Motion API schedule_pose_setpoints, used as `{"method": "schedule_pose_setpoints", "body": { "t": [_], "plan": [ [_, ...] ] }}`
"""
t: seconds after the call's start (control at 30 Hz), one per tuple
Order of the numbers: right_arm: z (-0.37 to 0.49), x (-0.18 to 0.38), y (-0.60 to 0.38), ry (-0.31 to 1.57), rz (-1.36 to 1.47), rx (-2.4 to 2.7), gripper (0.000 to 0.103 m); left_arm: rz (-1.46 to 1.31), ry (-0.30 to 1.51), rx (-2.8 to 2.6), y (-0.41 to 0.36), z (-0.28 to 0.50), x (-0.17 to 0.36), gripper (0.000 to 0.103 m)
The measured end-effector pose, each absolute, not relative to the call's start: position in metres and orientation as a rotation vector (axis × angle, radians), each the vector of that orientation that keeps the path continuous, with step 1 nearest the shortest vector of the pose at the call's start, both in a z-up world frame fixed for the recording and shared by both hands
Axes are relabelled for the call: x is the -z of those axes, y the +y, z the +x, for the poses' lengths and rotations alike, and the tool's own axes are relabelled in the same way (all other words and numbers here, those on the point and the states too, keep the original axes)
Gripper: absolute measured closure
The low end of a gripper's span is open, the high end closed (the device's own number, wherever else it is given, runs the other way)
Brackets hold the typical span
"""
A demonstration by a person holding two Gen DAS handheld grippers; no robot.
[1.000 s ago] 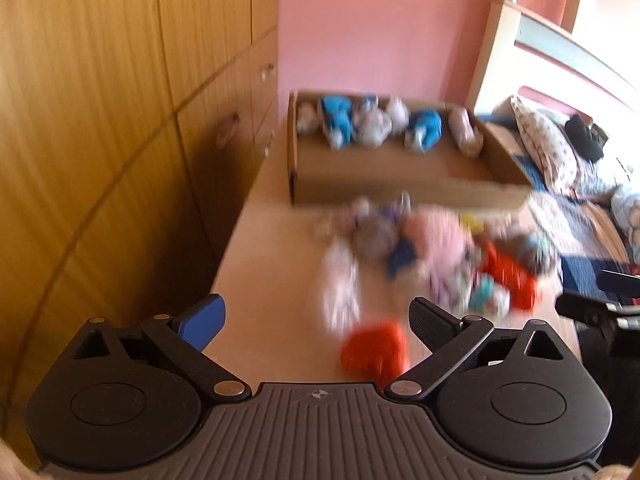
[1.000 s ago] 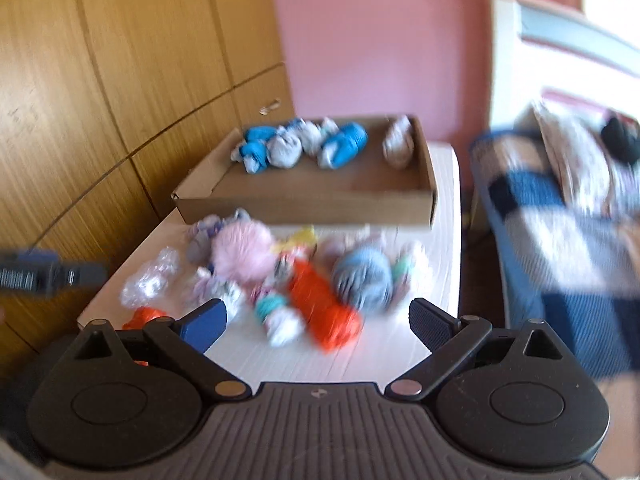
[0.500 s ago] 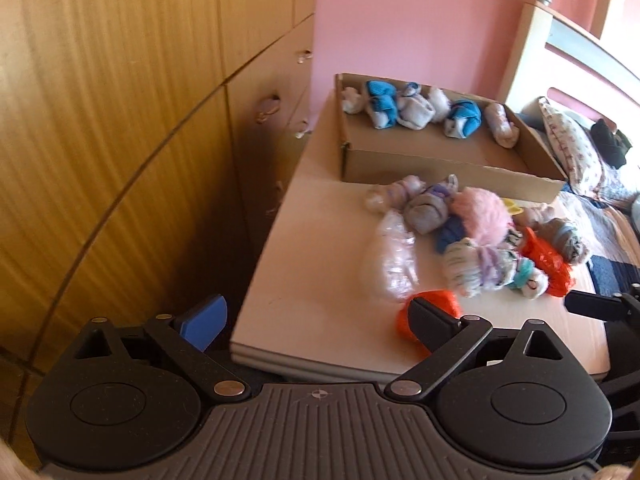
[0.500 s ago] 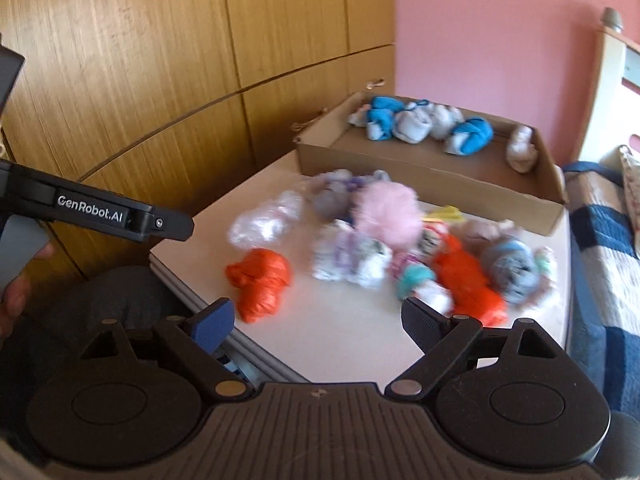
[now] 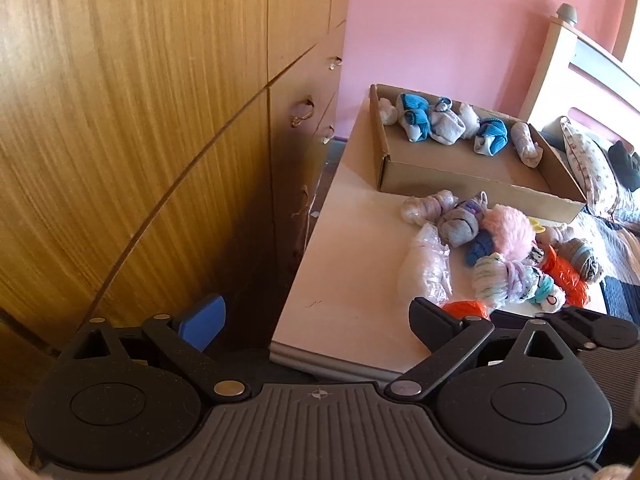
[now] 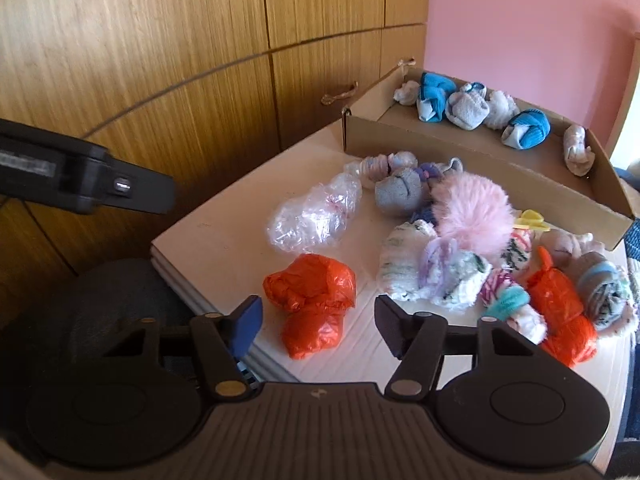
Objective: Organize objects
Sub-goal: 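Grasp the orange plastic-wrapped bundle with the right gripper while the left grasps the clear plastic bundle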
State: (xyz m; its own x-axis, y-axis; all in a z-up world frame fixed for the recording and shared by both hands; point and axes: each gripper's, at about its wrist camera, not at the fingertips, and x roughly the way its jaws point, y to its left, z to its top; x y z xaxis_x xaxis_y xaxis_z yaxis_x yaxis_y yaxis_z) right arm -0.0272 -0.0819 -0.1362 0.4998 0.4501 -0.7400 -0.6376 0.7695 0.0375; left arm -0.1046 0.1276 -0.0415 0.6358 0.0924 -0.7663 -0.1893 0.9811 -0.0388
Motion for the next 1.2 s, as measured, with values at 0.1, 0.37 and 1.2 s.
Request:
{"method": "schedule_pose_setpoints", "body": {
  "t": [0.1,0.37,1.2],
  "plan": [
    [-0.026,0.142,-0.082,0.811,-0.270,-0.644,0.067,-0.109,0.872,-0.152,0.127,-0.103,0.042,0.003],
    [-0.037,0.125,-0.122,0.797,-0.239,-0.624,0.072,-0.002,0.898,-0.041,0.093,-0.063,0.061,0.003],
    [-0.040,0.104,-0.158,0.789,-0.157,-0.599,0.072,0.002,1.010,0.107,0.069,-0.005,0.094,0.060]
  ]
}}
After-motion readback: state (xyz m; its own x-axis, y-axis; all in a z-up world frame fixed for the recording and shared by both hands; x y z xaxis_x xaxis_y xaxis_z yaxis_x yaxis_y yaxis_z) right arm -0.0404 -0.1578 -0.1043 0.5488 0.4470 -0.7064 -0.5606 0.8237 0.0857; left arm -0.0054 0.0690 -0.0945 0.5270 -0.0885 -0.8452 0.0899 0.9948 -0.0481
